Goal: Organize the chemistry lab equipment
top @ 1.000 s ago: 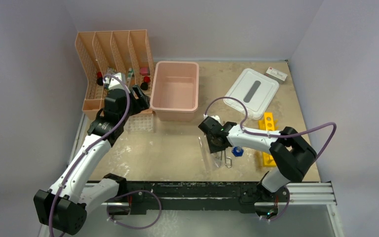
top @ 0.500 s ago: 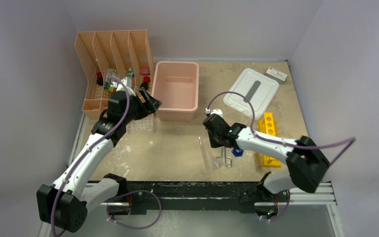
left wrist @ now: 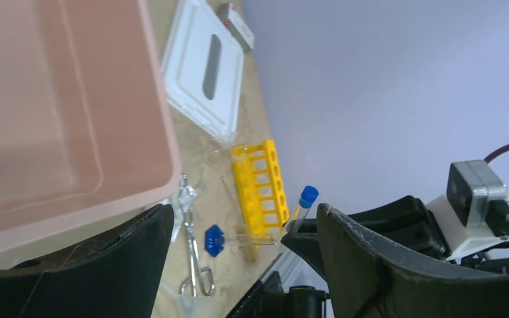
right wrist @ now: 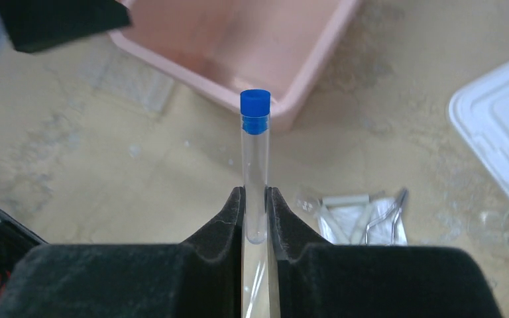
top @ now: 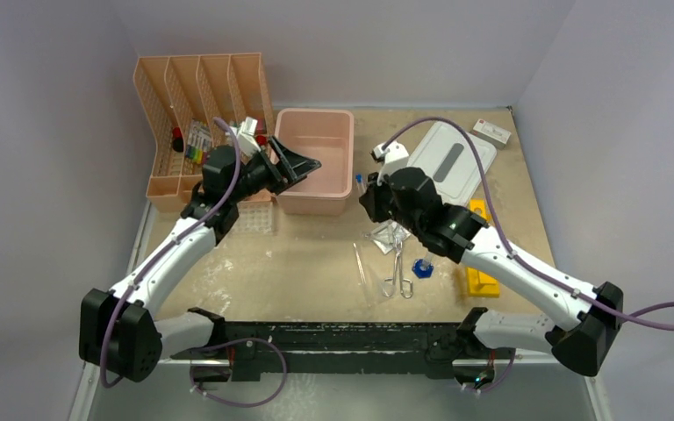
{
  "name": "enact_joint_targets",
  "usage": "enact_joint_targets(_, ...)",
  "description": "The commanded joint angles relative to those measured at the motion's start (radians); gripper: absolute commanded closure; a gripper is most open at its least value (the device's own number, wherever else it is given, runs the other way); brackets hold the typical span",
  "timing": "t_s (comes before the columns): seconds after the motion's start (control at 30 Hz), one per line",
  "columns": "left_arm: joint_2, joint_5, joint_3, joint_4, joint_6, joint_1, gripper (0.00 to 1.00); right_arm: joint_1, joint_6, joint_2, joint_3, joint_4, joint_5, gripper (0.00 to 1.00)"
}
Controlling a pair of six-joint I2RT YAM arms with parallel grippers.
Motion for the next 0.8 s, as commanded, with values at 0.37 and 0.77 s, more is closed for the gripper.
enact_joint_targets(0.37,0.043,0.237,0.258,-0.161,0.222,-0.017,0.24,-0.002,-0.185,0.138,0.235,0.137,-0.296,0.86)
enact_joint_targets(0.77,0.072,0.267,0.296,-0.369,0.326,-0.017,0.43,-0.002,-0.327,0.202,0.251,0.149,-0.357,0.85)
